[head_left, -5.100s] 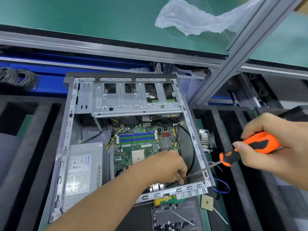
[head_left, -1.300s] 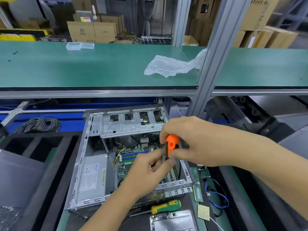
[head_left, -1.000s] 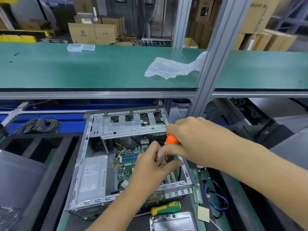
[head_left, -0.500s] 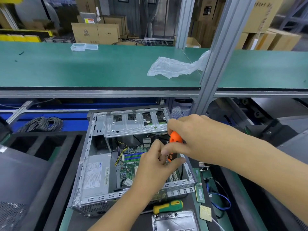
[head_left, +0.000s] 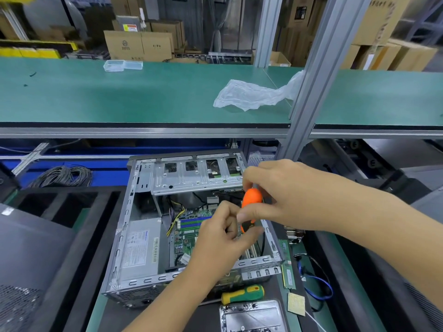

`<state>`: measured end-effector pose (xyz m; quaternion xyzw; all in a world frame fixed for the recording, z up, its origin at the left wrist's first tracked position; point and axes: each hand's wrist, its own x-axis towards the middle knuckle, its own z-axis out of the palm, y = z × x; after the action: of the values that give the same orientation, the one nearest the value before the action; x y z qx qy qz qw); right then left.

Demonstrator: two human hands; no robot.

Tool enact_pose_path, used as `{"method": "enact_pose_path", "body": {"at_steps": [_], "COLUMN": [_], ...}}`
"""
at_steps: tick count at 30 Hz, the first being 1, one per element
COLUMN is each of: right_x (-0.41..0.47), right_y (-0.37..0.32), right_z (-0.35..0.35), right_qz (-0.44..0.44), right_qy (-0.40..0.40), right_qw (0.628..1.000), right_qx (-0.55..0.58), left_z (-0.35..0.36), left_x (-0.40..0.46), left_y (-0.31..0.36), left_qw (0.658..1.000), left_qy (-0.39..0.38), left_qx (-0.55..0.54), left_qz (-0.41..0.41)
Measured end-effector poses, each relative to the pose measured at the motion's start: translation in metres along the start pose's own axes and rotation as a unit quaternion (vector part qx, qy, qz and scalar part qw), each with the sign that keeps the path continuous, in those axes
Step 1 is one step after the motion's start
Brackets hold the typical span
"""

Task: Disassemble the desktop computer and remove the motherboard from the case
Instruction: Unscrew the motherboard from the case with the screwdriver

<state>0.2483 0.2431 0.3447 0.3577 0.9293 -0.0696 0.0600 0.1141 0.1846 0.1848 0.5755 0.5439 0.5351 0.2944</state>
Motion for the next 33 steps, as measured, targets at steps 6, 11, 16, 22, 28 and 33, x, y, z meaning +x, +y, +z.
{"method": "enact_pose_path", "body": {"at_steps": [6, 11, 16, 22, 28, 33], "right_x": [-0.0014, -0.0031, 0.0014, -0.0050, -0.0003, -0.0011], "right_y": [0.0019, 0.0036, 0.0017, 0.0046, 0.0032, 0.0027], "right_z": [-0.0030, -0.0044, -0.0009, -0.0069, 0.0001, -0.0013], "right_qz": [-0.034, -0.036, -0.002, -0.061, 0.017, -0.027], "right_qy": [-0.014, -0.028, 0.024, -0.020, 0.014, 0.005], "right_qw": [0.999, 0.998, 1.000, 0.996, 1.000, 1.000], "right_qx": [0.025, 0.038, 0.007, 0.055, -0.019, 0.014], "left_z": [-0.0048, -0.0063, -0.0036, -0.0046, 0.0007, -0.0004], "left_x": [-0.0021, -0.0013, 0.0010, 0.0000, 0.0054, 0.0048], "left_y": [0.0037, 0.0042, 0.0057, 0.0018, -0.0003, 0.0018], "left_qw": [0.999, 1.000, 1.000, 0.998, 1.000, 0.998], "left_qy": [-0.018, -0.010, -0.008, -0.051, -0.028, -0.057], "left_qx": [-0.015, -0.005, -0.004, 0.003, 0.014, -0.019], "left_qz": [0.024, 0.019, 0.002, 0.032, -0.002, -0.005]}}
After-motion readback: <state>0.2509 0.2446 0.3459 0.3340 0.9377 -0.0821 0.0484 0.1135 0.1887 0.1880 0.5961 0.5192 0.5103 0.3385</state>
